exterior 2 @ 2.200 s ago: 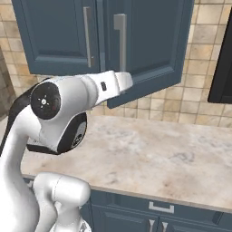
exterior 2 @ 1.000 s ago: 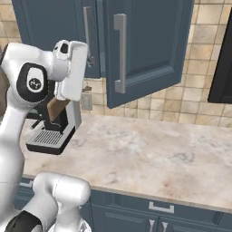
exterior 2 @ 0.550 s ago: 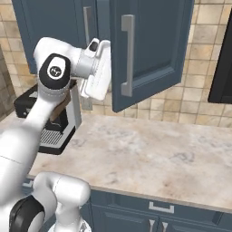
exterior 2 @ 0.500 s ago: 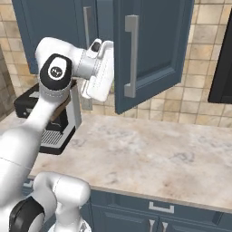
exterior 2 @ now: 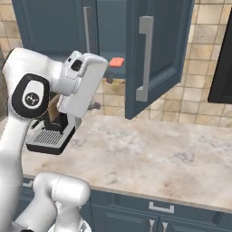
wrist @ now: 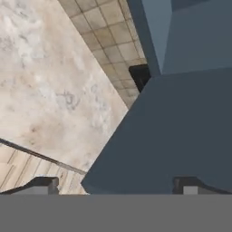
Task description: Open the cabinet. Pick the bar soap and place it next to the sink. Then close the cabinet.
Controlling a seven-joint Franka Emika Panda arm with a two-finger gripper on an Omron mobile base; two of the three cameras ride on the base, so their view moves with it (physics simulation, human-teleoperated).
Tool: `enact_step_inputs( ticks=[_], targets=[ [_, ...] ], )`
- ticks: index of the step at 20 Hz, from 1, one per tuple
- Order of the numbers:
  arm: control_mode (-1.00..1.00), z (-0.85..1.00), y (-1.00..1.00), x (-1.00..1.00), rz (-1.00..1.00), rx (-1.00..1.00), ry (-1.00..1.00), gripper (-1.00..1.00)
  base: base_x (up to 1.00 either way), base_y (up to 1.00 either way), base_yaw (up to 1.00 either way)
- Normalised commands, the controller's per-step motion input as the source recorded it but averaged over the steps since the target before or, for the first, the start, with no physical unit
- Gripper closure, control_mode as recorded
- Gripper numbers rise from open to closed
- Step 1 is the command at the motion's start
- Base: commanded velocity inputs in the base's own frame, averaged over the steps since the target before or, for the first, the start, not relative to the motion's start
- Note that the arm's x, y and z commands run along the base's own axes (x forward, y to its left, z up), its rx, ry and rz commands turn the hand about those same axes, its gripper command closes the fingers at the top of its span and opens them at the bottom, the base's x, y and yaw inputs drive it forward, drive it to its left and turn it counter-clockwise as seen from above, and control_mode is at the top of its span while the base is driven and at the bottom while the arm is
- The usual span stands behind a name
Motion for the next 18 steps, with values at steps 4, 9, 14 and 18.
enact_step_inputs(
  ticks=[4,9,14,18],
  targets=[
    [-1.0,-0.03,0.92,0.0,0.58,0.43,-0.07,-1.0,0.0,0.0,0.0],
    [-1.0,0.23,0.99,0.38,0.43,0.45,-0.09,-1.0,0.0,0.0,0.0],
    [-1.0,0.45,0.62,0.26,0.12,0.48,-0.14,-1.0,0.0,0.0,0.0],
    [-1.0,0.15,0.08,0.38,-0.07,0.51,-0.16,-1.0,0.0,0.0,0.0]
  ],
)
